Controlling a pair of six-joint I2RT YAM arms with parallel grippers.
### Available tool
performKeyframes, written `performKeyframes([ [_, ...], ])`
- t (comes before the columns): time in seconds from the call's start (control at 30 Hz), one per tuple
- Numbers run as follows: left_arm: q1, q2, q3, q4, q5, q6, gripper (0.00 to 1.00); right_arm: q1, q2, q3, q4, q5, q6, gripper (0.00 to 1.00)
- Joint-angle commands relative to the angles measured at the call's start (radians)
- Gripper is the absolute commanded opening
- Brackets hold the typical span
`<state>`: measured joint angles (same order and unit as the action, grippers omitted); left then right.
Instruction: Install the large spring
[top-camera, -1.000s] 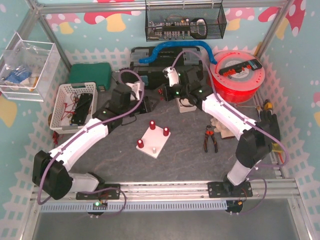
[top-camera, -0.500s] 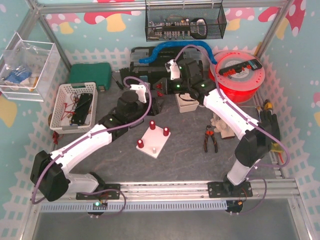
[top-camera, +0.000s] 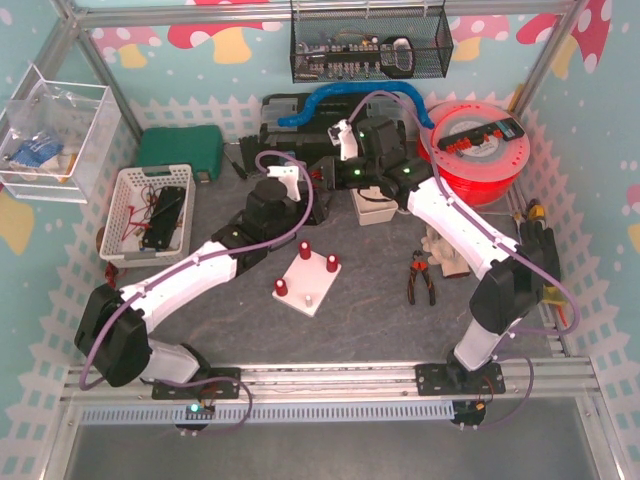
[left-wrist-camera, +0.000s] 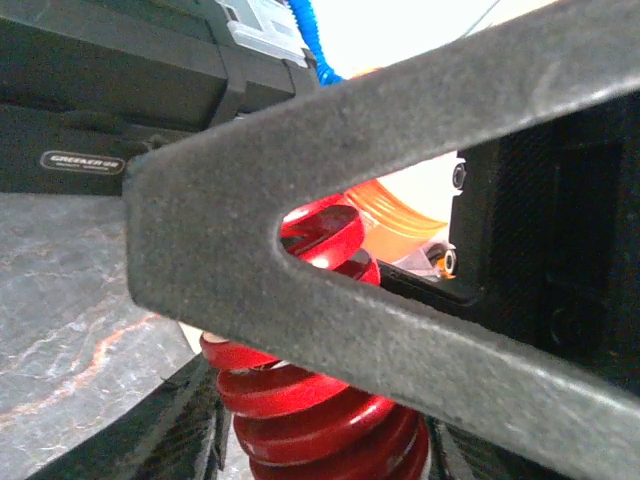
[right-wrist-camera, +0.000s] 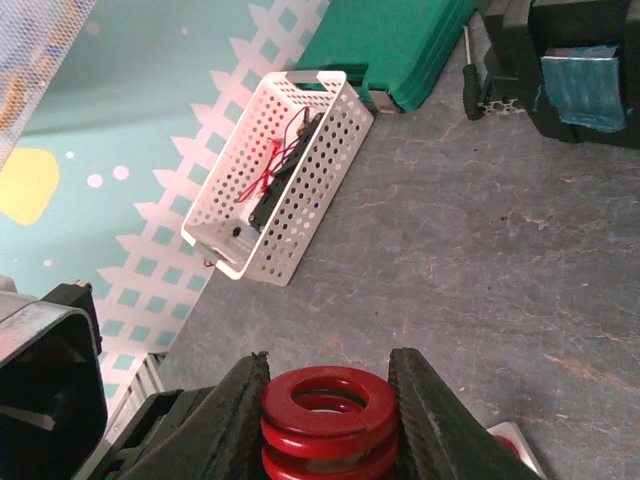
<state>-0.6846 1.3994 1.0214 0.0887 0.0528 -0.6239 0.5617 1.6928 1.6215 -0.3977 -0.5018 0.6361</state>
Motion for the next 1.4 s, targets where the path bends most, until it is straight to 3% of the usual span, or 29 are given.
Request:
performKeyframes([
  [0.0, 0.003, 0.003, 0.033, 0.066, 0.020, 0.040, 0.48, -0.025, -0.044, 0.003, 0.004, -0.093, -0.065, 0.05],
  [0.2, 0.009, -0.020, -0.023, 0.106, 0.059, 0.134, 0.20, -0.085, -0.046, -0.016, -0.082, -0.190, -0.180, 0.06],
  [0.4, 0.010, -0.017, -0.046, 0.106, 0.086, 0.265, 0.04, -0.103, -0.055, -0.023, -0.157, -0.282, -0.280, 0.06],
  [0.83, 0.010, -0.048, -0.092, 0.131, 0.064, 0.507, 0.00, -0.109, -0.086, -0.067, -0.172, -0.362, -0.363, 0.00],
  [0.9, 0.010, -0.056, -0.100, 0.131, 0.063, 0.496, 0.11, -0.109, -0.091, -0.075, -0.140, -0.315, -0.365, 0.00],
  [0.97, 0.011, -0.072, -0.112, 0.127, 0.056, 0.470, 0.35, -0.109, -0.100, -0.088, -0.078, -0.249, -0.360, 0.00],
  [1.13, 0.014, -0.131, -0.164, 0.079, 0.081, 0.388, 0.76, -0.109, -0.137, -0.191, 0.206, -0.093, -0.352, 0.00],
  [1.37, 0.044, -0.208, -0.181, -0.046, 0.064, 0.227, 0.98, -0.109, -0.219, -0.402, 0.454, -0.019, -0.510, 0.00],
])
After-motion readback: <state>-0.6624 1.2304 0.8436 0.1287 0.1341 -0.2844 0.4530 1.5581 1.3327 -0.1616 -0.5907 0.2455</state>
